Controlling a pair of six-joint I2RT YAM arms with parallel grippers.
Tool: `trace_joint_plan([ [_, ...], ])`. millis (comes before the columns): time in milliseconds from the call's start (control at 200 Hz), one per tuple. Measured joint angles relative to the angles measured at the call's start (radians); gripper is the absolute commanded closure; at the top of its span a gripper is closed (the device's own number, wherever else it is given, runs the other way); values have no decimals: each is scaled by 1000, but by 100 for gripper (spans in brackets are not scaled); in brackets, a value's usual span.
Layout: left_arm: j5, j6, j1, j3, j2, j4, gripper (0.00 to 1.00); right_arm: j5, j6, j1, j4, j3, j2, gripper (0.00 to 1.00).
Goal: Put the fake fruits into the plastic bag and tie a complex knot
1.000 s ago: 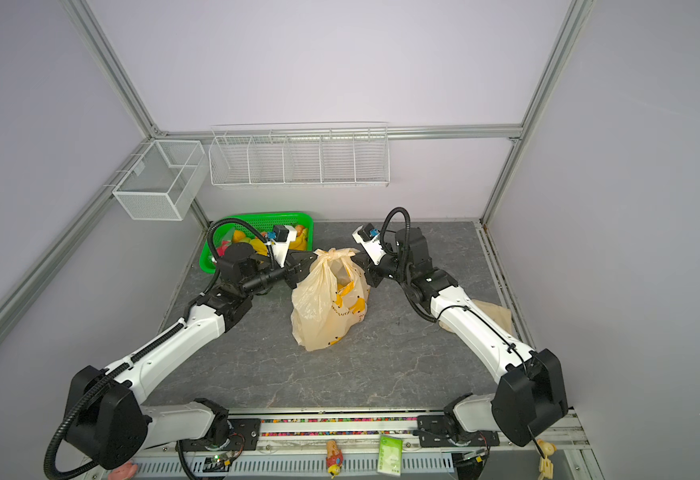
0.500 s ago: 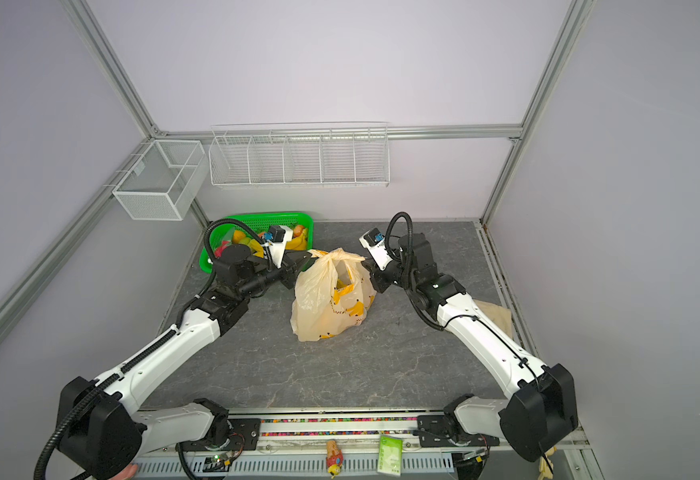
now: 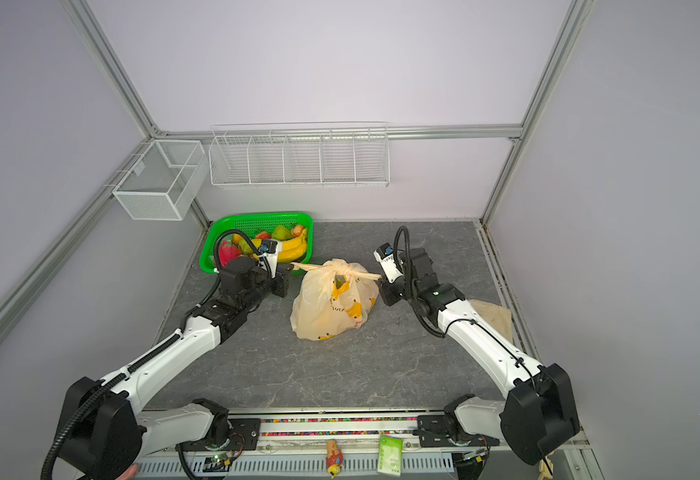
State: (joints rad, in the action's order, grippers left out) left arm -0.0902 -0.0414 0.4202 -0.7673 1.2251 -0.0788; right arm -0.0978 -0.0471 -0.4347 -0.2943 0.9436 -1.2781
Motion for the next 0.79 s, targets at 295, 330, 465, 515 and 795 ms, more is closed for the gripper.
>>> trace_joint_plan([
  [295, -39, -44, -43, 32, 23, -15, 100, -29, 60, -17, 23, -80, 3, 93],
  [330, -43, -53, -47, 32, 14, -16, 100, -29, 63, -21, 22, -78, 6, 93],
  [465, -37, -91, -43, 33, -41, -17, 100, -36, 79, 4, 24, -67, 35, 93],
  [515, -30, -106, -37, 35, -52, -18, 100, -53, 89, 30, 34, -72, 48, 93],
  [795, -16, -168, -21, 129, 10, -13, 100, -139, 179, 108, 72, -181, 2, 93],
])
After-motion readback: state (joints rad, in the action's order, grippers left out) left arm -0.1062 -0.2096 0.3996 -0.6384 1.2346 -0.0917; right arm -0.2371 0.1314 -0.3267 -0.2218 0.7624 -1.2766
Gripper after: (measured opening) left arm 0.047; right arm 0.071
